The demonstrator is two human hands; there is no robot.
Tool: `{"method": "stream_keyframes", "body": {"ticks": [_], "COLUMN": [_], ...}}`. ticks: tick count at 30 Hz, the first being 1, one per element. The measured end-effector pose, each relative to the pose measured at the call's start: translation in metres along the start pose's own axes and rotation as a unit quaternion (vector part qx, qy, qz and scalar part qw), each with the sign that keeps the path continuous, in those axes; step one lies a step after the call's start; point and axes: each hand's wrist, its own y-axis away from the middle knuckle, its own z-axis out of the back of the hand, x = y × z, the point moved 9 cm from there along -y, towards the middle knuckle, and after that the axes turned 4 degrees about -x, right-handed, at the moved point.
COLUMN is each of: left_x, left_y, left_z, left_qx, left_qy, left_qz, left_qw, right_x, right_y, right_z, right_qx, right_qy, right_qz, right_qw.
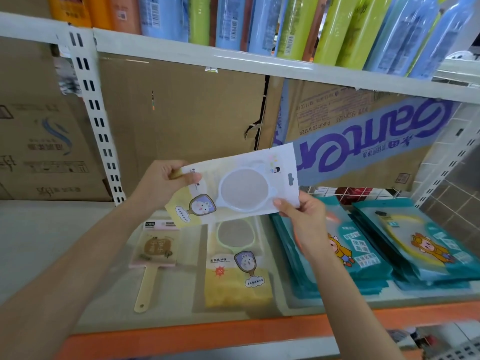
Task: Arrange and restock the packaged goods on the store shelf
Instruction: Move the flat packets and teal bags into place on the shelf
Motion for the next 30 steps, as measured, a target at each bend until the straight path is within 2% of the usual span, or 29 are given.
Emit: {"method": "stream_keyframes", "body": {"ticks": [3,6,9,12,17,21,25,30], "left_x": [0.013,0.021,0.023,0.007,-0.016,-0.019,-0.008,0.010], "left_y": [0.007,0.015,0.020,0.022,0.015,0.007,0.002,-0.005], "left_z": [-0.005,-0.013,-0.022,-0.028,-0.034,-0.039,-0.033,-0.030], "left_qx": [0.036,0.088,0.136,0.151,0.132,0.088,0.003,-0.042], "left_qy": [-0.019,-0.034,0.008,0.074,0.134,0.136,0.146,0.161], "left_qz": [0.020,0.036,0.054,0.030,0.013,0.020,0.030,0.066], "left_qw": [0.999,0.995,0.989,0.985,0.982,0.987,0.989,0.984], "right_x": [0.008,0.030,0.058,0.073,0.085,0.083,0.062,0.006], "right_y": [-0.003,-0.007,-0.012,-0.019,-0.023,-0.022,-0.018,0.016], "right_z": [0.000,-0.003,-0.012,-0.023,-0.049,-0.059,-0.054,-0.052], "right_qx": [-0.011,-0.003,0.029,0.063,0.146,0.173,0.158,0.236], "right_qy": [-0.037,-0.003,0.049,0.098,0.142,0.150,0.105,0.151], "right_qz": [-0.009,0.014,0.061,0.089,0.093,0.081,0.020,-0.073], "right_qw": [0.999,1.000,0.997,0.989,0.975,0.970,0.982,0.957]}}
